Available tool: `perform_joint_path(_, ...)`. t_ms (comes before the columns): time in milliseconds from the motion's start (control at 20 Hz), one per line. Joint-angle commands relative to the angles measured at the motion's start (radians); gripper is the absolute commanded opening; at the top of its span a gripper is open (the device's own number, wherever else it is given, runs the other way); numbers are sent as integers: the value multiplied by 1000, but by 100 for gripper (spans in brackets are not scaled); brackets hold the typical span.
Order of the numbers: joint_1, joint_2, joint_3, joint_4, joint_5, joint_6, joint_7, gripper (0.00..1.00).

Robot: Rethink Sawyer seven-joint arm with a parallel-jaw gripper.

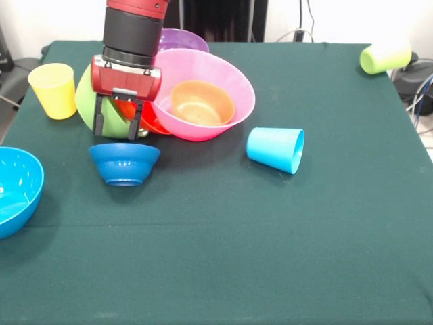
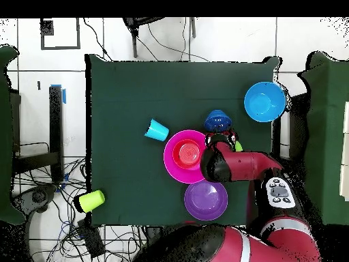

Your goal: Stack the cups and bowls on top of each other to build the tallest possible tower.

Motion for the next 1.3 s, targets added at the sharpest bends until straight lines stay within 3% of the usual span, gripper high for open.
perform_joint_path(50,24,31,65,1,-43,-14,76,100)
perform_joint_path(300,42,28,48,7,-35,-23,86,100)
perform_joint_path(800,-40,45,134,-20,-76,9,37,100)
perform_joint_path(1300,-39,45,124,-17,-60,-5,55,100)
